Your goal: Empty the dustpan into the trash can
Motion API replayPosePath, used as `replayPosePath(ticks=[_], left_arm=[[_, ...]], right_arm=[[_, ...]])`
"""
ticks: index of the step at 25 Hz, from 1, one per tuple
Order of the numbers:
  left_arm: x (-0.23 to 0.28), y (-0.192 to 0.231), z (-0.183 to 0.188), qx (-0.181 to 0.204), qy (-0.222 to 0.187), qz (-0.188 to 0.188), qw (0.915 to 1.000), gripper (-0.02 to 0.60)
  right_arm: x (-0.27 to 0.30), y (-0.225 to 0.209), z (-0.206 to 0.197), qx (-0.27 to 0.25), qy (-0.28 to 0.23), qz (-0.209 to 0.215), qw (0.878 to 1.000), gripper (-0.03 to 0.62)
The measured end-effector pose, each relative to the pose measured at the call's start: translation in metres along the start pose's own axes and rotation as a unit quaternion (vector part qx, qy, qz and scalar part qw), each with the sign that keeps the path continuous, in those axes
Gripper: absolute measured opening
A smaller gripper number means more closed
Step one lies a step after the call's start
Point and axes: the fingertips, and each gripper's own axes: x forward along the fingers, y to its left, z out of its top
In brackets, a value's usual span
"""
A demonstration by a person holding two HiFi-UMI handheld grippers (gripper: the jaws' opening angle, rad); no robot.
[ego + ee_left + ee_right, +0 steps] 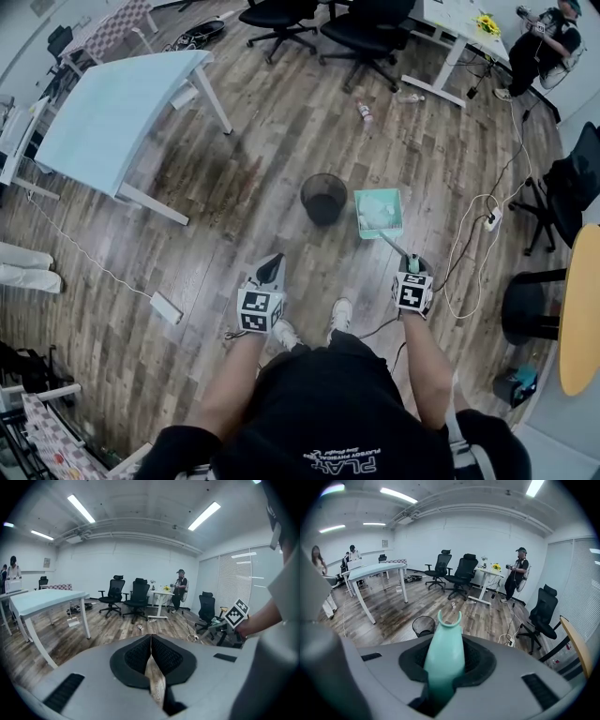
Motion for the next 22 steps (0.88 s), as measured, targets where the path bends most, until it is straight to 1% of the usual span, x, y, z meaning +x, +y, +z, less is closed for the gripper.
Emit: replayPosePath(ticks=[4, 11, 14, 16, 18, 20, 22], left_arm=[[-0.003, 0.005, -0.001, -0.001, 0.0, 0.006, 1.0, 0.023], [-0.006, 0.008, 0.003, 0.0, -0.004, 0.013, 0.9999, 0.023], [-0.009, 0.014, 0.003, 0.0, -0.006, 0.016, 0.9999, 0.023], [-0.011, 0.017, 0.001, -0.002, -0.006, 0.018, 0.9998, 0.023], [-0.013, 0.019, 0.0, -0.004, -0.005, 0.019, 0.9998, 0.023], [-0.014, 0.02, 0.0, -0.005, -0.006, 0.02, 0.9998, 0.023], [-0.014, 0.02, 0.0, -0.006, -0.007, 0.02, 0.9998, 0.023]], right_arm=[[-0.001, 0.002, 0.027, -0.02, -0.028, 0.004, 0.999, 0.097], [0.001, 0.017, 0.062, -0.086, -0.059, 0.022, 0.994, 0.097], [0.002, 0.028, 0.072, -0.128, -0.067, 0.025, 0.989, 0.097], [0.002, 0.038, 0.076, -0.166, -0.072, 0.03, 0.983, 0.097], [0.001, 0.047, 0.078, -0.212, -0.078, 0.035, 0.974, 0.098], [0.001, 0.056, 0.082, -0.262, -0.086, 0.038, 0.96, 0.098], [0.001, 0.066, 0.085, -0.315, -0.093, 0.041, 0.944, 0.098]])
